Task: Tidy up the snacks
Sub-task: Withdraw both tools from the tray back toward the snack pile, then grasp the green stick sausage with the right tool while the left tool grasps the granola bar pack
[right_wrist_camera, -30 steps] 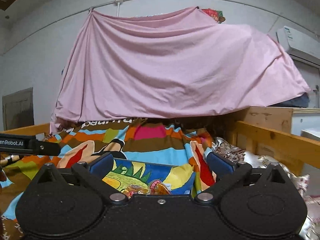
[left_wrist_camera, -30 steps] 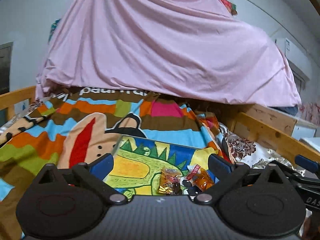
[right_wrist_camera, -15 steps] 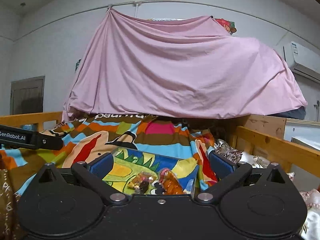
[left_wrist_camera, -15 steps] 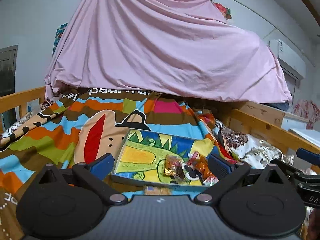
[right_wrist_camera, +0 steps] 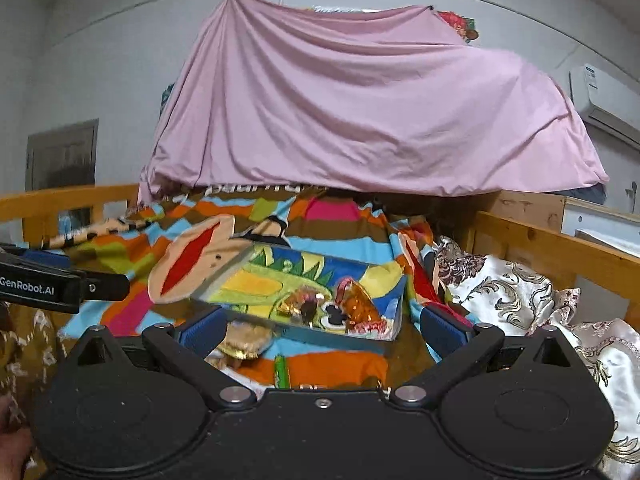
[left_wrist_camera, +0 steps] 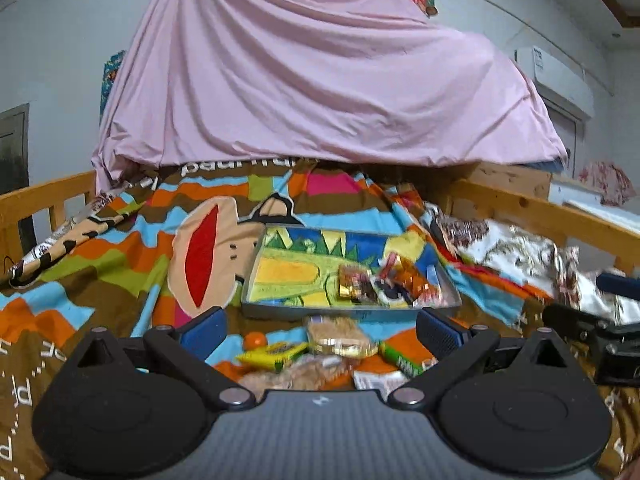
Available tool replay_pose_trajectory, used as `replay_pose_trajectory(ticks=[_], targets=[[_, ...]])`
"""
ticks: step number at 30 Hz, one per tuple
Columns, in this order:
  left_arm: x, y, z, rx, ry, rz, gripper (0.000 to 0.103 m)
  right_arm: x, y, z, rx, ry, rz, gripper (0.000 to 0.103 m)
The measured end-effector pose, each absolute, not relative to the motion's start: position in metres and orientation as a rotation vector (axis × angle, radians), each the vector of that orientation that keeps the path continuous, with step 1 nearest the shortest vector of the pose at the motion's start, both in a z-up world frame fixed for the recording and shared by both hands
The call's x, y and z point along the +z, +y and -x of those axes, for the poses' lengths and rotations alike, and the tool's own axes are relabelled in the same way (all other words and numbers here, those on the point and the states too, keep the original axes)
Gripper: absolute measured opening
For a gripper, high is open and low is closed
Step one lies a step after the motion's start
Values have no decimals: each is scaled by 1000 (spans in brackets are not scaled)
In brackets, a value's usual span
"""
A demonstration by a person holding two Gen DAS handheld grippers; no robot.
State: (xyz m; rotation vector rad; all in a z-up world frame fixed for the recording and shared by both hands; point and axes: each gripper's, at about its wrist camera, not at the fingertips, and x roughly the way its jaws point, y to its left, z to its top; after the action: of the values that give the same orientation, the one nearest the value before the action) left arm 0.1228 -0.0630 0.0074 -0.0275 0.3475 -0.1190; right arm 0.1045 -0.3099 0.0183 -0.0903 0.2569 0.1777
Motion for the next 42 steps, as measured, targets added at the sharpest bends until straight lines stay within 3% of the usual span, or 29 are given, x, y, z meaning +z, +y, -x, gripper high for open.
replay_pose_trajectory(ticks=[15,24,42], targets=[[-31,-37,-140,-196,489,64,103,-22,-269,-139,213,501,292,102],[-46,-31,-168,-259,539,3,103,-39,-261,-161,211,557,324,102],[-78,8,-239,-427,681,156,103,-63,-272,-214,389,634,10,102]])
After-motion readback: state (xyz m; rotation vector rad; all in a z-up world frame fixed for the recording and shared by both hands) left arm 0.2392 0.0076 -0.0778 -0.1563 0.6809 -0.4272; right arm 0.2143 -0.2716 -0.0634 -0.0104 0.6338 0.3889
